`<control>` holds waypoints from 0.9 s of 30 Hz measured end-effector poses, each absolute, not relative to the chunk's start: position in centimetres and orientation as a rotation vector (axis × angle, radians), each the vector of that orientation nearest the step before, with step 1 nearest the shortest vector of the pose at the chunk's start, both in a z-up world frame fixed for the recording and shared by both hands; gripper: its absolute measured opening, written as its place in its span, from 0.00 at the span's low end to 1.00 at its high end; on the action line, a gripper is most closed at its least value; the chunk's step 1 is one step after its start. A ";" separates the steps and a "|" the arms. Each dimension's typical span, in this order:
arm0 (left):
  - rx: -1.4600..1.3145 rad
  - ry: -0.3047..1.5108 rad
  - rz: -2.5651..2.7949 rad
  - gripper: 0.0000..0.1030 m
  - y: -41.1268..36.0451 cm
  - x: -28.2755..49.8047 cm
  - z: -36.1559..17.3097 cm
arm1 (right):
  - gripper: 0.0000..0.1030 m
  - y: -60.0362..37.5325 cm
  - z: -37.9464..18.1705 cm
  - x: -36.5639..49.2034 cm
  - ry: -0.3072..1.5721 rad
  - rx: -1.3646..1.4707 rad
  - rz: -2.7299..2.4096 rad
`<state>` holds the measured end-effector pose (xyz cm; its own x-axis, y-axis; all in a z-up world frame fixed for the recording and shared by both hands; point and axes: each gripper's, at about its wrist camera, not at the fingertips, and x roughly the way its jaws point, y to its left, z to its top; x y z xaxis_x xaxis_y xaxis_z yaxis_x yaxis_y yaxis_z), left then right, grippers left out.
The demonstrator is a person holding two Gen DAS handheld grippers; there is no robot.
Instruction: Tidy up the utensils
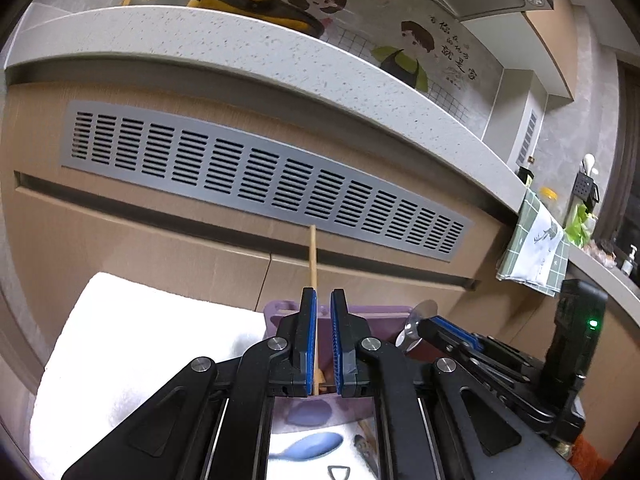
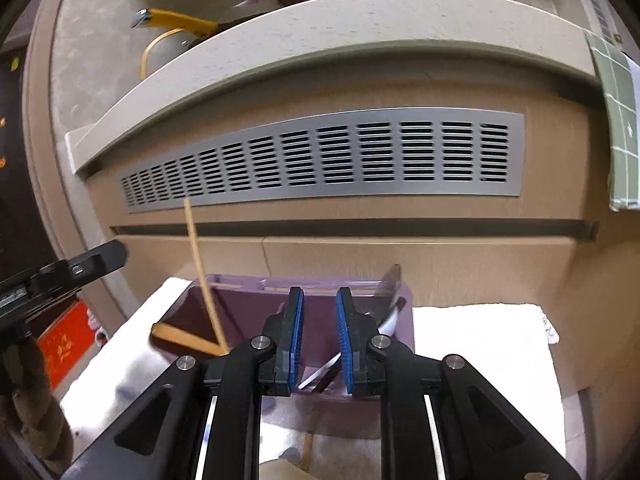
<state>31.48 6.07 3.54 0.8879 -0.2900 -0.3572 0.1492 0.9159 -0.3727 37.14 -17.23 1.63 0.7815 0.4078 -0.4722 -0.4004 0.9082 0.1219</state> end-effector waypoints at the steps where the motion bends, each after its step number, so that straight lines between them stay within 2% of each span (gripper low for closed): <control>1: -0.347 0.424 -0.230 0.08 6.2 31.5 3.4 | 0.15 -16.8 1.8 37.0 0.517 0.003 0.448; 11: -0.345 0.502 -0.180 0.09 9.0 29.0 1.0 | 0.15 -15.0 1.1 33.0 0.669 -0.087 0.604; 15: -0.369 0.535 -0.163 0.15 10.4 27.9 -0.3 | 0.15 -14.5 -1.1 32.1 0.785 -0.035 0.652; 27: -0.405 0.612 -0.149 0.18 12.5 24.6 -3.1 | 0.18 -12.4 -8.1 36.4 1.042 0.213 0.570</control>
